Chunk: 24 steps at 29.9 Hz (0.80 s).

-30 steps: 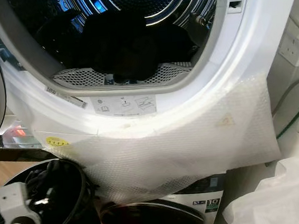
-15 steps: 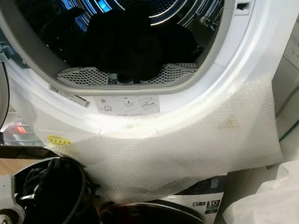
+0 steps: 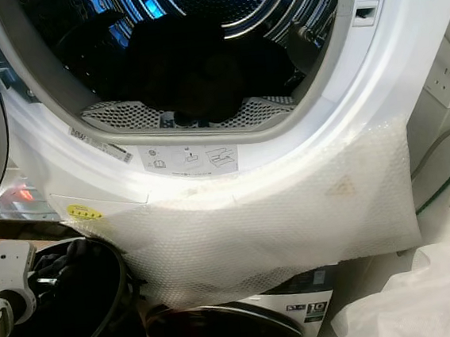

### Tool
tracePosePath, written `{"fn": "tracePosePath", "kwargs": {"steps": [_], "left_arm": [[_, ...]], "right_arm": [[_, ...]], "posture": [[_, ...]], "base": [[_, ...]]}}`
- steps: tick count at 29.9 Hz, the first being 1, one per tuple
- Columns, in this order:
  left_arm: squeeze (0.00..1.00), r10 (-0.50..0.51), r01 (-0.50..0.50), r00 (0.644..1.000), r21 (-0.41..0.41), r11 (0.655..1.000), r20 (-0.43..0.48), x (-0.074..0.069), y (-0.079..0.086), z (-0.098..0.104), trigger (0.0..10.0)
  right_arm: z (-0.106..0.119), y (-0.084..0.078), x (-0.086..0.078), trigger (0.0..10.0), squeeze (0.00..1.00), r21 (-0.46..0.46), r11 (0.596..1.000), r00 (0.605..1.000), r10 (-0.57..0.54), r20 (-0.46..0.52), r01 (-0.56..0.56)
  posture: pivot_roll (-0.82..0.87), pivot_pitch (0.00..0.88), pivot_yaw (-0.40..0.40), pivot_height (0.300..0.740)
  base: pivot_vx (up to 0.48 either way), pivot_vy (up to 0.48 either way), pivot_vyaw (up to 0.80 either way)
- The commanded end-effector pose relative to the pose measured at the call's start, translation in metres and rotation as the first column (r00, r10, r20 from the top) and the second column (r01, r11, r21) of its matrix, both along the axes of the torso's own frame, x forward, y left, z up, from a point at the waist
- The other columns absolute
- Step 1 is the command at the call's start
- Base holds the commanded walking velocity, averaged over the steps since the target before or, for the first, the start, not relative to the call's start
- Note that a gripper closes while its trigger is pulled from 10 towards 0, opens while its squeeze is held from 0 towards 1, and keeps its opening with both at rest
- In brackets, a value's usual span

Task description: Clothes washing

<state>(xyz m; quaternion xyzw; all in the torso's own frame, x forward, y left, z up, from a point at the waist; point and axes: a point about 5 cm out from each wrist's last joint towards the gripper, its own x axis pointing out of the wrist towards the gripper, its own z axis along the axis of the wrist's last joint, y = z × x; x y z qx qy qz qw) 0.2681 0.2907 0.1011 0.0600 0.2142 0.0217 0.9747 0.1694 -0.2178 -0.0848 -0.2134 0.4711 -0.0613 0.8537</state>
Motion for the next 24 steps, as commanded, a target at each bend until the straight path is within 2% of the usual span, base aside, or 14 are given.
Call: {"fn": "tracePosePath", "kwargs": {"steps": [1, 4, 6, 10, 17, 22, 23, 24], "left_arm": [[1.0, 0.037, -0.036, 0.999, 0.012, 0.999, -0.006, 0.0, 0.01, 0.001, 10.0], [1.0, 0.033, -0.037, 0.999, -0.075, 0.997, -0.043, 0.0, 0.008, -0.007, 10.0], [1.0, 0.046, -0.052, 0.995, -0.069, 0.996, -0.089, -0.003, 0.008, -0.018, 10.0], [1.0, 0.094, -0.101, 0.99, -0.06, 0.993, -0.104, -0.002, 0.01, -0.023, 10.0], [1.0, 0.16, -0.166, 0.984, -0.074, 0.983, -0.083, 0.004, 0.017, -0.021, 10.0], [1.0, 0.245, -0.249, 0.967, -0.046, 0.967, -0.071, 0.01, 0.026, -0.023, 10.0], [0.81, 0.261, -0.264, 0.963, -0.046, 0.963, -0.067, 0.011, 0.028, -0.023, 10.0], [0.81, 0.272, -0.275, 0.96, -0.047, 0.96, -0.065, 0.012, 0.028, -0.023, 10.0]], "right_arm": [[-0.001, -0.003, -0.003, 10.0, 0.0, -0.003, 1.0, 1.0, -0.002, -0.013, 0.001], [-0.001, -0.003, -0.004, 10.0, 0.0, -0.005, 1.0, 1.0, -0.002, -0.016, 0.002], [-0.001, -0.003, -0.004, 10.0, 0.0, -0.004, 1.0, 1.0, -0.003, -0.015, 0.003], [-0.001, -0.004, -0.004, 10.0, 0.0, -0.003, 1.0, 1.0, -0.007, -0.013, 0.007], [-0.001, -0.005, -0.005, 10.0, 0.0, -0.008, 1.0, 1.0, -0.005, -0.016, 0.005], [-0.001, -0.007, -0.005, 10.0, 0.0, -0.011, 1.0, 1.0, -0.005, -0.016, 0.004], [-0.001, -0.007, -0.005, 10.0, 0.0, -0.011, 1.0, 1.0, -0.005, -0.016, 0.004], [-0.001, -0.007, -0.005, 10.0, 0.0, -0.011, 1.0, 1.0, -0.005, -0.016, 0.004]], "posture": [[0.18, 0.0, 0.003, 0.74], [0.18, 0.0, -0.002, 0.74], [0.17, 0.0, -0.002, 0.74], [0.16, 0.0, -0.001, 0.74], [0.16, 0.0, -0.007, 0.74], [0.15, 0.0, -0.012, 0.74], [0.14, 0.0, -0.014, 0.74], [0.14, 0.0, -0.014, 0.74]], "base": [[0.0, 0.0, 0.0], [0.0, 0.0, 0.0], [0.0, 0.0, 0.0], [0.0, 0.0, 0.0], [0.0, 0.0, 0.0], [0.0, 0.0, 0.0], [0.0, 0.0, 0.0], [0.0, 0.0, 0.0]]}}
